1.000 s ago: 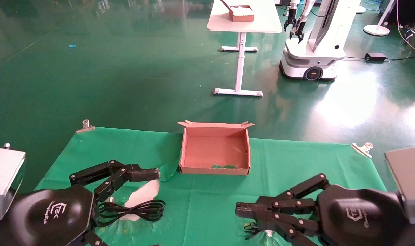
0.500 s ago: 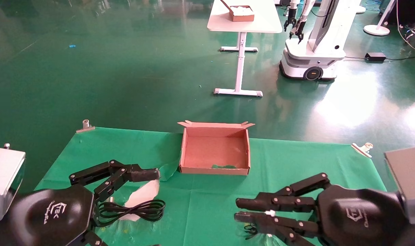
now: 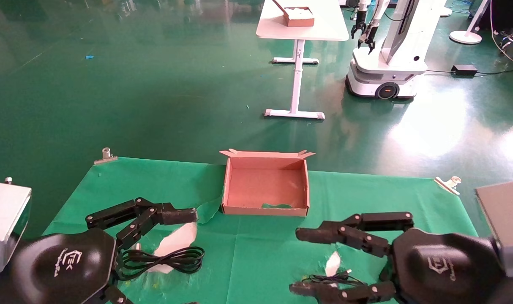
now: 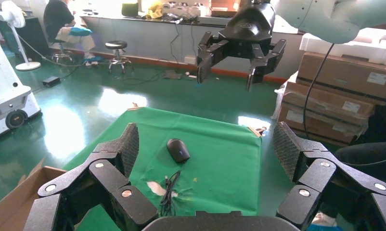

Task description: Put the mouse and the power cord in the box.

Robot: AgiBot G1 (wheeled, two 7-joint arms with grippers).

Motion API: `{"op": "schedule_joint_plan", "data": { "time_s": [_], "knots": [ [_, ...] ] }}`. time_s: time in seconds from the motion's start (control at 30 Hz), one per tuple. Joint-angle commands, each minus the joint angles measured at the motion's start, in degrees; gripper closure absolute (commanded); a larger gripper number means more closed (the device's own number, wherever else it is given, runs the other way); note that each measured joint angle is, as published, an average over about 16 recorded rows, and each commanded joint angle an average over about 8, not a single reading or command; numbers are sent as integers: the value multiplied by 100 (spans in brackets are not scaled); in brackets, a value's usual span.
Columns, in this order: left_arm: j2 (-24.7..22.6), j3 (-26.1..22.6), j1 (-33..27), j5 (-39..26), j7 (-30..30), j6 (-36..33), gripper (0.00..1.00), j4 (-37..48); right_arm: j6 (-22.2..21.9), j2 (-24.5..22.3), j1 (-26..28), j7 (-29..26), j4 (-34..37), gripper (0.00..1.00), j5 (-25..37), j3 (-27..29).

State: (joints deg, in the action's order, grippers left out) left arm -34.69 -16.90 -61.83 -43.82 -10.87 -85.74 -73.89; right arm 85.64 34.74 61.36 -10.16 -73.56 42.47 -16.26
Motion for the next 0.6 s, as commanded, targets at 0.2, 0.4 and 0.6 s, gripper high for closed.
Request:
{"op": "schedule_joint_plan", "data": {
  "time_s": [0.2,0.4,0.6],
  "knots": [
    [110,-279,-136,-695,-57,-69,0,-142,-23,-75,-80,187,0,0,311,-66],
    [-41,-931,-783,-2349,-319,-76,0,-235,-92,-117,-35,444,86,0,975,-248],
    [-574,-1654,-1527,-4305,-526,45,0,-184,-158,-33,263,528,209,0,1754,-519]
  ]
}}
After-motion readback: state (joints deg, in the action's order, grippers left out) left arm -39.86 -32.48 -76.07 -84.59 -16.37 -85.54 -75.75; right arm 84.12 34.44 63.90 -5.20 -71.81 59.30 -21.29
